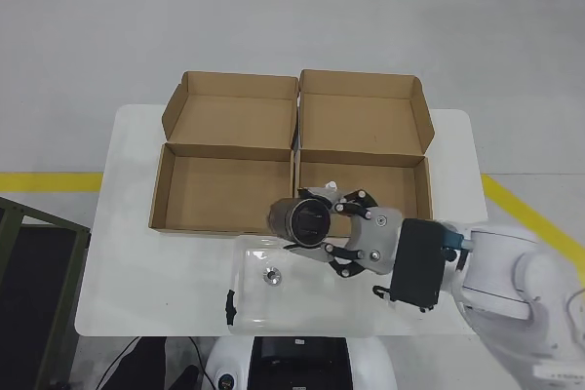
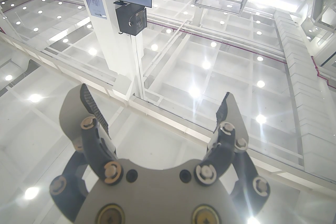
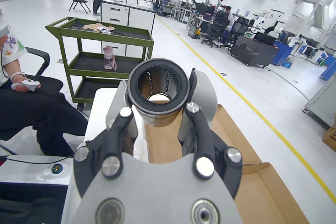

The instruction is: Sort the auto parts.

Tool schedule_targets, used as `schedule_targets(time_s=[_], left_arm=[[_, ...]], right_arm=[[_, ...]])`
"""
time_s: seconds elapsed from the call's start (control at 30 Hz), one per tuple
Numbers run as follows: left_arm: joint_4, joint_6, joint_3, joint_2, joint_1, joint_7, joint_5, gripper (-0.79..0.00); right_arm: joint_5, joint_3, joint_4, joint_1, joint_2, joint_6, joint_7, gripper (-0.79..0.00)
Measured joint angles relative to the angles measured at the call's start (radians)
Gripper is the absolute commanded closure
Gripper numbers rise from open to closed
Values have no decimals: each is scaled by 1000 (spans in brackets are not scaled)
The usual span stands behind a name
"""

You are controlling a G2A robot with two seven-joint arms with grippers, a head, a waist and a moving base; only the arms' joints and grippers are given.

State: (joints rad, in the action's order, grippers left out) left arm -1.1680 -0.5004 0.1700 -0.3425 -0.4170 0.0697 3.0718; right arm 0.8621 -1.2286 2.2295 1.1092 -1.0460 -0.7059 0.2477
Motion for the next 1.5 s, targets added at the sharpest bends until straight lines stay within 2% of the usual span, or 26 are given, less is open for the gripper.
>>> schedule_targets(time_s=[0.33, 0.67, 0.9, 1.23, 1.5], left_arm=[[0, 0, 0, 0, 0, 0, 0, -785], [0, 0, 0, 0, 0, 0, 0, -785], [0, 0, 0, 0, 0, 0, 0, -785], [0, 0, 0, 0, 0, 0, 0, -785], [0, 0, 0, 0, 0, 0, 0, -785]], right_arm=[[-61, -72, -14, -28, 2, 17, -12, 0], [-70, -86, -29, -35, 3, -5, -6, 0], [-49, -51, -68, -50, 2, -35, 8, 0], [43, -9, -75, 31, 4, -53, 23, 0], [116, 60, -119, 45, 0, -56, 41, 0]])
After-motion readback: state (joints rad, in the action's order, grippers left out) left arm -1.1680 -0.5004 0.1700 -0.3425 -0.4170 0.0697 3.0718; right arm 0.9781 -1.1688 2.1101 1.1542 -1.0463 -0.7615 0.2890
